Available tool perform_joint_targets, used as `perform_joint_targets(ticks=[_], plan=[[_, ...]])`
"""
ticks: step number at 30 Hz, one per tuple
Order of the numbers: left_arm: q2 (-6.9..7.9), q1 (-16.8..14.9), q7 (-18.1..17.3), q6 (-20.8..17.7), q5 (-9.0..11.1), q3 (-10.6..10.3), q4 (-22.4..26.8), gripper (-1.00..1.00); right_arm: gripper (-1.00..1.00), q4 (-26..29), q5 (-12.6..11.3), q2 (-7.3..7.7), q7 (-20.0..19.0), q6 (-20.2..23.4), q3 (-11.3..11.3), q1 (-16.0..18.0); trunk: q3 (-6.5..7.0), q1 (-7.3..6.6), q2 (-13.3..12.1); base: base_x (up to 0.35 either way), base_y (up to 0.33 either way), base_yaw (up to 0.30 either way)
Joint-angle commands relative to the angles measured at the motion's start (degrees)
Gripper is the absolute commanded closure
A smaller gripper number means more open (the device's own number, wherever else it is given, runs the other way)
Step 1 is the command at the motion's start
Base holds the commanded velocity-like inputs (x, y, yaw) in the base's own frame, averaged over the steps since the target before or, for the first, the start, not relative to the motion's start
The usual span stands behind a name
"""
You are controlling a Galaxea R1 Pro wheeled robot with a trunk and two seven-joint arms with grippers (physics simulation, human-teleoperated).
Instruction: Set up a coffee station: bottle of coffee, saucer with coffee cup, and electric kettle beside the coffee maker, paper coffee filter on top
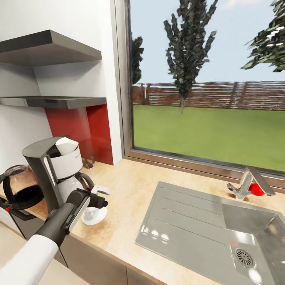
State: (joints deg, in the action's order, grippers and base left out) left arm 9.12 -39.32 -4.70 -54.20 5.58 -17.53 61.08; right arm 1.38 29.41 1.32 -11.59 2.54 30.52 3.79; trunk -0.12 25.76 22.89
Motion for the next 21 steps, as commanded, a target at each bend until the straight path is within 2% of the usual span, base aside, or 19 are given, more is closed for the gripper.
perform_joint_targets(ticks=[1, 4, 11, 21], plan=[[0.04, -0.04, 0.3, -1.22, 0.51, -0.14, 0.89, -1.0, -1.0, 0.12, 0.47, -0.02, -0.27, 0.27, 0.5, -0.01, -0.03, 0.02, 0.04, 0.0, 0.0, 0.0], [0.09, -0.06, 0.34, -2.85, 0.42, -0.19, 2.82, -1.0, -1.0, 0.12, 0.47, -0.06, -0.27, 0.27, 0.46, -0.01, -0.03, 0.02, 0.04, 0.0, 0.0, 0.0], [0.1, -0.06, 0.34, -3.31, 0.4, -0.22, 3.39, -1.0, -1.0, 0.12, 0.47, -0.08, -0.27, 0.27, 0.47, -0.01, -0.03, 0.02, 0.04, -0.04, 0.0, 0.0], [0.11, 0.03, 0.37, -3.44, 0.4, -0.22, 6.14, -1.0, -1.0, 0.12, 0.47, -0.08, -0.32, 0.27, 0.51, -0.01, -0.03, 0.02, 0.04, -0.287, 0.0, 0.0]])
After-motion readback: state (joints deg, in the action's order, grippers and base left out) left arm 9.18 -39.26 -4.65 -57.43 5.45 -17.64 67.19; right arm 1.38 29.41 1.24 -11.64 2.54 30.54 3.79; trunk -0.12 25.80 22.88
